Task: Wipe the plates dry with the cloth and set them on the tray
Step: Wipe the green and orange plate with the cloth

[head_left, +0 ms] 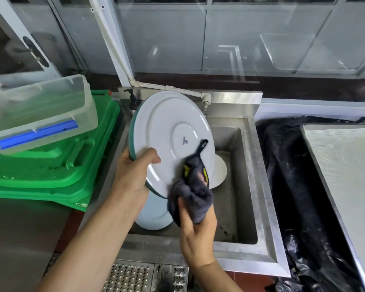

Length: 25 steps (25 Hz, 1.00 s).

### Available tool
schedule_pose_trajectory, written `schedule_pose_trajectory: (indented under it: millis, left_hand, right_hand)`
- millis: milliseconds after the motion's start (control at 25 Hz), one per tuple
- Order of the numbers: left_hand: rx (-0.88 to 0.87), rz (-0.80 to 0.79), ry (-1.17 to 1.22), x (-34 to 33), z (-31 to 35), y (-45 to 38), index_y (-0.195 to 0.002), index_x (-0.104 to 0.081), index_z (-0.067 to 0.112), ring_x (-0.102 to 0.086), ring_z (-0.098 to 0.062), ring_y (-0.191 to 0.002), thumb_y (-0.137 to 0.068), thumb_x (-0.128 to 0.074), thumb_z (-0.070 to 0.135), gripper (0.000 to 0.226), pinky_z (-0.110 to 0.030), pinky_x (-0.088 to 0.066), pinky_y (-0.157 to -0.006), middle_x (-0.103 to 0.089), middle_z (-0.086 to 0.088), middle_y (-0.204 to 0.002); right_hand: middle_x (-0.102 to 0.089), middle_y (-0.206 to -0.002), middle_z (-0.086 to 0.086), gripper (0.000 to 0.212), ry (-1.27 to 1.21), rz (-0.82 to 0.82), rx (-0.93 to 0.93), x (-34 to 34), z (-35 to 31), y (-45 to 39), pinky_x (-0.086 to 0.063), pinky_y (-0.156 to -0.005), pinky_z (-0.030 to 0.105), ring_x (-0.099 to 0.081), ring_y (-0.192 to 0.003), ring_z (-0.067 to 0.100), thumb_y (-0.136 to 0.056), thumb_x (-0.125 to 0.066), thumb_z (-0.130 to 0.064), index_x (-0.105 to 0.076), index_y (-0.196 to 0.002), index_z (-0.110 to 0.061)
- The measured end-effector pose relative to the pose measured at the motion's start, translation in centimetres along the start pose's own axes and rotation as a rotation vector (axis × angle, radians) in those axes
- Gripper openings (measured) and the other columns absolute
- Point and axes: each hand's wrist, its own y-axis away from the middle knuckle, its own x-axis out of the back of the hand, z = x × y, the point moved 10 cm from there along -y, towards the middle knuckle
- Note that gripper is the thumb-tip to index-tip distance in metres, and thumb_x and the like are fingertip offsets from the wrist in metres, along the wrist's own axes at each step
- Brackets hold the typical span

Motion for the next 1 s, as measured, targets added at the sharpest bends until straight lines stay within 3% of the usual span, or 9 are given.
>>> schedule_pose_trajectory:
  millis: [40, 160, 320, 440, 680, 840, 1000]
  left_hand:
    - [0.007, -0.006, 0.012, 0.1, -0.1, 0.1, -0.072, -0.074, 0.024, -0.067, -0.020, -0.070, -0.054, -0.063, 0.005, 0.028, -0.030, -0.053, -0.062, -0.070, -0.003, -0.077]
    - [0.022, -0.016, 0.002, 0.6, -0.3, 0.3, -0.070, -0.073, 0.023, -0.065, -0.021, -0.075, -0.053, -0.063, 0.005, 0.027, -0.033, -0.051, -0.068, -0.069, -0.004, -0.080]
    - [0.024, -0.093, -0.110, 0.5, -0.6, 1.0, -0.070, -0.075, 0.024, -0.065, -0.021, -0.080, -0.053, -0.064, 0.007, 0.026, -0.035, -0.049, -0.073, -0.071, -0.004, -0.080]
    - [0.002, -0.173, -0.202, -0.2, -0.9, 1.6, -0.073, -0.073, 0.020, -0.063, -0.021, -0.079, -0.054, -0.064, 0.007, 0.025, -0.036, -0.047, -0.072, -0.069, -0.005, -0.078]
    - [-0.049, -0.217, -0.325, -1.2, -2.1, 2.7, -0.079, -0.068, 0.011, -0.058, -0.006, -0.059, -0.055, -0.065, 0.009, 0.024, -0.018, -0.045, -0.050, -0.063, 0.001, -0.066]
    - [-0.070, -0.178, -0.281, -1.5, -2.1, 2.5, -0.062, -0.066, 0.021, -0.053, -0.005, -0.052, -0.055, -0.060, 0.005, 0.018, -0.017, -0.042, -0.047, -0.057, 0.007, -0.055]
    - [-0.086, -0.196, -0.241, -2.2, -2.5, 2.5, -0.061, -0.067, 0.022, -0.051, -0.002, -0.052, -0.056, -0.057, 0.001, 0.024, -0.013, -0.042, -0.049, -0.057, 0.010, -0.055]
  right_hand:
    - [-0.070, -0.130, -0.002, 0.056, -0.057, 0.099, -0.093, 1.2, 1.1, -0.3, -0.048, -0.108, 0.035, -0.062, -0.128, 0.013, -0.089, -0.068, -0.047, -0.062, -0.134, -0.013]
    - [-0.077, -0.105, -0.019, 0.016, -0.114, 0.292, -0.246, 3.8, 3.3, -3.2, -0.053, -0.084, 0.014, -0.069, -0.105, -0.002, -0.097, -0.068, -0.038, -0.071, -0.110, -0.028]
    - [-0.077, -0.097, -0.015, 0.021, -0.057, 0.290, -0.277, 5.2, 3.0, -8.9, -0.054, -0.081, 0.018, -0.071, -0.096, 0.000, -0.099, -0.064, -0.042, -0.071, -0.111, -0.027]
    - [-0.074, -0.087, -0.027, 0.011, 0.002, 0.244, -0.210, 4.7, 0.5, -12.3, -0.049, -0.073, 0.009, -0.069, -0.089, -0.008, -0.097, -0.065, -0.045, -0.068, -0.093, -0.036]
    - [-0.070, -0.077, -0.009, 0.028, 0.067, -0.027, 0.061, -0.4, -6.4, -13.1, -0.052, -0.069, 0.031, -0.063, -0.073, 0.006, -0.092, -0.067, -0.050, -0.066, -0.086, -0.022]
    - [-0.073, -0.098, -0.011, 0.012, 0.070, -0.245, 0.202, -3.2, -8.1, -9.3, -0.055, -0.082, 0.031, -0.069, -0.093, 0.009, -0.096, -0.069, -0.042, -0.065, -0.104, -0.035]
    - [-0.072, -0.106, -0.010, 0.017, 0.077, -0.223, 0.207, -2.6, -7.2, -8.0, -0.054, -0.090, 0.032, -0.068, -0.102, 0.013, -0.097, -0.068, -0.042, -0.064, -0.110, -0.033]
